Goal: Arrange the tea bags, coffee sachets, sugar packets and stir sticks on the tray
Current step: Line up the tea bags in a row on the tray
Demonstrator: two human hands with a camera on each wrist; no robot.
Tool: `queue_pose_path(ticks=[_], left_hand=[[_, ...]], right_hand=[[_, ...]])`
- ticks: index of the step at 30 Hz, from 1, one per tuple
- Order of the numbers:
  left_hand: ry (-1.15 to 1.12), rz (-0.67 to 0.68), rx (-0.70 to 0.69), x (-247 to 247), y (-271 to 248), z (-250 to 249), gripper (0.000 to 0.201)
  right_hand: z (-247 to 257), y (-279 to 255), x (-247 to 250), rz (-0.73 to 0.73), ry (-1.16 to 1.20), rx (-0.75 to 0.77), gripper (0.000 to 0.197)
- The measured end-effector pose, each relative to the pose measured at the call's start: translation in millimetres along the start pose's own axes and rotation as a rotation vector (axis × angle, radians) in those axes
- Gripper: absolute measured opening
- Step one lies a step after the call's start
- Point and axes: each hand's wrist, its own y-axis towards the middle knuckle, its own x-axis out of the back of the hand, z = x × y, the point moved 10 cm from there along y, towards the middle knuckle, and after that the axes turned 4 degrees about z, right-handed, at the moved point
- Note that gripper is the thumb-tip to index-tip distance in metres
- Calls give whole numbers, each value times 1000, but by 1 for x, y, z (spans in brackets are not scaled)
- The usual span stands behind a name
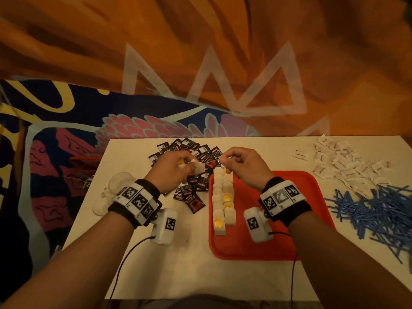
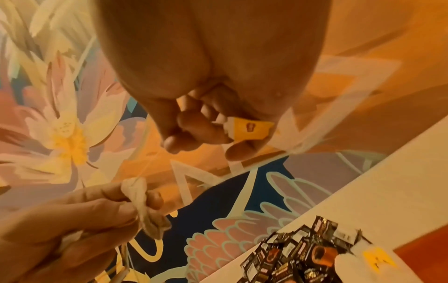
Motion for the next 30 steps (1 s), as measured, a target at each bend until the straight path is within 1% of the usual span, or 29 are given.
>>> queue_pose_path(ticks=[2,5,7,8,10,13,15,16,18,21,23,26,28,30], left_hand=[[-75,41,57,-10,-3,8,9],[-343,128,104,-32,-7,6,15],[-479,163,75,-42,-8,-11,16],[-515,151,49,-43,-6,-21,16],[-521,59,-10,-32,-1,-39,18],[-435,-178,-79,1,10,-53,24],[-374,-277,-126,20,15,-61,32],[-355,-289,-148,26,18,-67,35],[-348,-258,-178,29,22,-81,39],[-380,-221,-190,27,28,-94,27],[-442,-206,-184,24,30,-94,17],[-580,-151,-144,18,28,-90,11],[-617,-134,-134,16,25,-90,12],[-580,-178,-139,23,24,-90,22]], right_hand=[[16,1,4,-6,-63,48,9],[46,6,10,4,-165,109,7],[67,11,14,36,-222,141,8],[78,12,17,52,-252,161,8],[99,14,27,45,-314,193,6],[125,15,48,-4,-369,219,6],[138,17,60,-18,-407,228,6],[145,17,64,-24,-426,239,6],[159,20,70,-42,-448,262,7],[174,23,74,-71,-447,297,13],[181,23,80,-115,-434,324,16],[183,20,88,-154,-467,345,11],[181,18,91,-154,-506,349,5],[180,16,92,-153,-519,357,5]])
